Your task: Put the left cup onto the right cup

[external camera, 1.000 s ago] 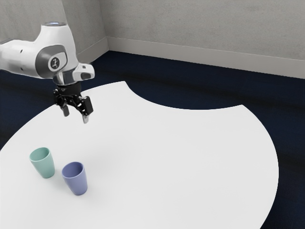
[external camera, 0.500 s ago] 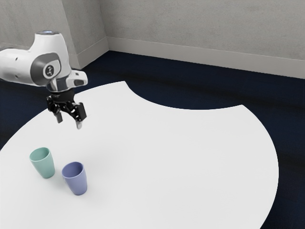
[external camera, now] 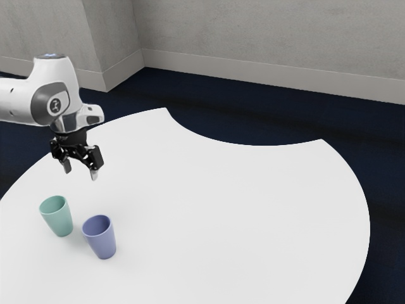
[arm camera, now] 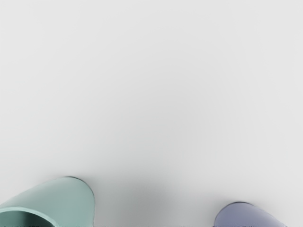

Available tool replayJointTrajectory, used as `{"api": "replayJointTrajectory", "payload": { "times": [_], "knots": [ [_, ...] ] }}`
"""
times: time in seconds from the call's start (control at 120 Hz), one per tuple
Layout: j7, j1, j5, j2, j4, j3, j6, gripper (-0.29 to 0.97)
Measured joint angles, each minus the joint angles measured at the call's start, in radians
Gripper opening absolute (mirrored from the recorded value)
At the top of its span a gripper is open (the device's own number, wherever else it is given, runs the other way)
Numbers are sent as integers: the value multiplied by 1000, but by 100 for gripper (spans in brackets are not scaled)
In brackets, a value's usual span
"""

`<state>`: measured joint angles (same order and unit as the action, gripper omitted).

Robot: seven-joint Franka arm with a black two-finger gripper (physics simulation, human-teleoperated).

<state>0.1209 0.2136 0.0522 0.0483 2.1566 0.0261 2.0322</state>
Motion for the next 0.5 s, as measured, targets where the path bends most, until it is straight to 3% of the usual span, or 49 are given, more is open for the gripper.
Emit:
{"api": "replayJointTrajectory", "payload": {
  "times": [0.5],
  "knots": [
    [0, 5, 1, 21, 102, 0, 83, 68]
  ]
}}
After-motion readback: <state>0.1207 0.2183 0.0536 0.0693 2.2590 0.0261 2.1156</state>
